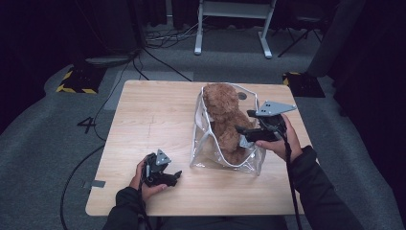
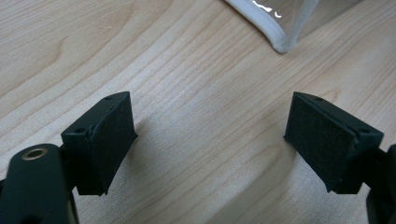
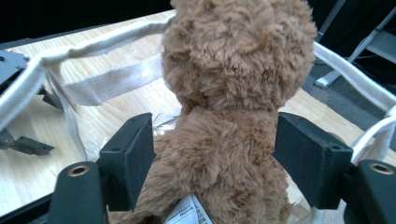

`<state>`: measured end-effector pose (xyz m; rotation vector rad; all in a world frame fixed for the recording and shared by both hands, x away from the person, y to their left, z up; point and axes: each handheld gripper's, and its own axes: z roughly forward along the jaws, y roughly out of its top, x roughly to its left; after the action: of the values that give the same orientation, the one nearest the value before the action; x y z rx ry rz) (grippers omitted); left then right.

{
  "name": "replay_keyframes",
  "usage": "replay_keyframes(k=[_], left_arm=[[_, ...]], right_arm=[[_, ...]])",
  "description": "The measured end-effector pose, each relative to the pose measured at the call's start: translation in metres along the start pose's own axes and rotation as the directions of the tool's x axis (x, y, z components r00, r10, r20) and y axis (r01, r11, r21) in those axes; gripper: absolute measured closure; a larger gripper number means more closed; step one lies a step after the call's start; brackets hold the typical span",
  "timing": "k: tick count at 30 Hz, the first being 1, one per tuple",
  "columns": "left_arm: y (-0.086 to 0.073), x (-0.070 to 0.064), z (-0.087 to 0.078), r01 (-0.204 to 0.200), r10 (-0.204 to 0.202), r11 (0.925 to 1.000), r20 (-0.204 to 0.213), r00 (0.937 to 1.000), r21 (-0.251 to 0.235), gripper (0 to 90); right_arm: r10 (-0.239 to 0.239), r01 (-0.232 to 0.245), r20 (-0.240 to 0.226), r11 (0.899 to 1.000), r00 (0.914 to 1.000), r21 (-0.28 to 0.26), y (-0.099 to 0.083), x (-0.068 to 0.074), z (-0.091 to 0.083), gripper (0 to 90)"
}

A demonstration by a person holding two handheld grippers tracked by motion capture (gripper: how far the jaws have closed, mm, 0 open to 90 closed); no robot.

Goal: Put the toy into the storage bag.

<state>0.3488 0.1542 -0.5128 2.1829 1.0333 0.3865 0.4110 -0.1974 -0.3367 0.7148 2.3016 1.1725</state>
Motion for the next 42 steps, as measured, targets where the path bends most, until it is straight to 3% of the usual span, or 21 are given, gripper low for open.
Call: replay_keyframes(k=[11,27,42], left_arm=[[0.0,0.0,0.0,-0.001,0.001,1.0,0.0,1.0,0.001,15.9],[0.0,0.0,0.0,-0.001,0.001,1.0,0.0,1.0,0.001,15.9],[0.0,0.0,0.0,0.0,0.0,1.0,-0.001,1.0,0.001,15.9]], right_arm=[[-0.017,0.017,0.011,1.0,0.9998,-0.014,0.007,0.001,-0.011,26.4],[-0.055,0.055,0.035,0.998,0.9979,0.008,0.007,-0.003,-0.028,25.7],[-0.027,0.028,0.085,1.0,0.996,-0.008,-0.003,-0.014,-0.05,26.1]])
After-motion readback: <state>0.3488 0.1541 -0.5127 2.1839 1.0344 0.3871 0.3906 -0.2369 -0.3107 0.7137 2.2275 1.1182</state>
